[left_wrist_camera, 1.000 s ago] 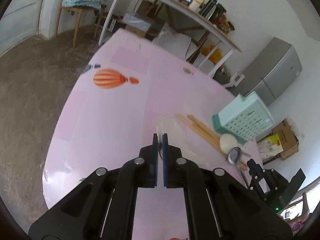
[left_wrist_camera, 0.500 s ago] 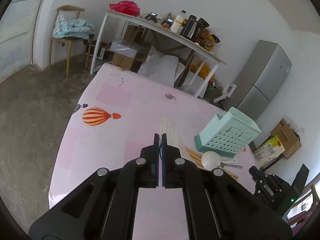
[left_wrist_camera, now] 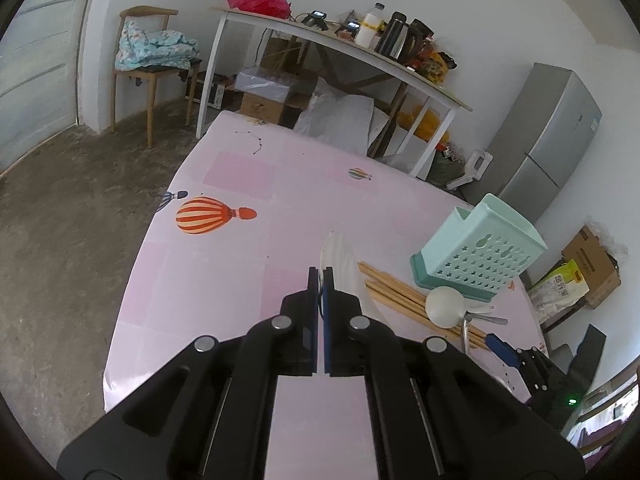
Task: Organize utensils
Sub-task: 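Raise the paddle toward the green holder while the right gripper lifts the silver spoon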
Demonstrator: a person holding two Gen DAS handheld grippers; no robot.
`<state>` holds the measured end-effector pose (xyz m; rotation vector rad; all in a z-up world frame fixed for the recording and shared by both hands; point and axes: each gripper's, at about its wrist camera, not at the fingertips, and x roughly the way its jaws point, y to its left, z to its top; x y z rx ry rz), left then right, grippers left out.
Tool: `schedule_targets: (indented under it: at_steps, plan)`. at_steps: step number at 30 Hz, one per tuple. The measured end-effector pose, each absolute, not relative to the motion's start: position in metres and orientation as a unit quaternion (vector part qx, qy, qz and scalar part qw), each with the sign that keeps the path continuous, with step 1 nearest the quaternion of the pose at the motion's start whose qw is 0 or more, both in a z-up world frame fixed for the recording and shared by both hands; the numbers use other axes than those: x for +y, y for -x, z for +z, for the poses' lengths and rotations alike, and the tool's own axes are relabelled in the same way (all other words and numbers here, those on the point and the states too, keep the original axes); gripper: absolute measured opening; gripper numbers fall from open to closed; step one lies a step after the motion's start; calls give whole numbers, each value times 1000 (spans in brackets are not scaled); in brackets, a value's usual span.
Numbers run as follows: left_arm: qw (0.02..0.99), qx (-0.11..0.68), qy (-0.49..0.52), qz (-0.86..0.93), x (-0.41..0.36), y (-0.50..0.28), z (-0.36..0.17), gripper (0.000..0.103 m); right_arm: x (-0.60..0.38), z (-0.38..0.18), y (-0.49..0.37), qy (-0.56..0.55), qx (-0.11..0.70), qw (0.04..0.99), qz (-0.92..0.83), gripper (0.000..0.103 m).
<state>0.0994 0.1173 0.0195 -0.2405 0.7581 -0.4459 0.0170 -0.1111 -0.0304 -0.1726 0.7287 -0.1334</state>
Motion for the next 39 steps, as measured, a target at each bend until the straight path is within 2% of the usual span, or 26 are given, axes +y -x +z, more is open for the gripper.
schedule_targets:
  at_steps: [6,9,10,15,21,27,39]
  plan:
    - [895,373,120,-213,118,-104,14,0,-102,-47,-39,112,378,913,-102,46]
    - [895,374,121,-213,119,-105,12,0,-101,-49,-44,114,386,908,-119,29]
    - [894,374,123,-213,119,-106,11,0,-101,-50,-45,112,389,906,-122,20]
    - [894,374,123,-213,119,-106,11,0,-98,-50,-43,118,383,907,-131,9]
    - [898,362,126,-214,121,-103,16,0,-96,-39,-33,116,366,915,-122,6]
    - [910,324,136,-219,127,-92,39,0,-105,-5,-10,80,322,937,-110,4]
    - [927,169,152,-299,95,-81,145,0,-175,85,29,-36,222,970,-89,4]
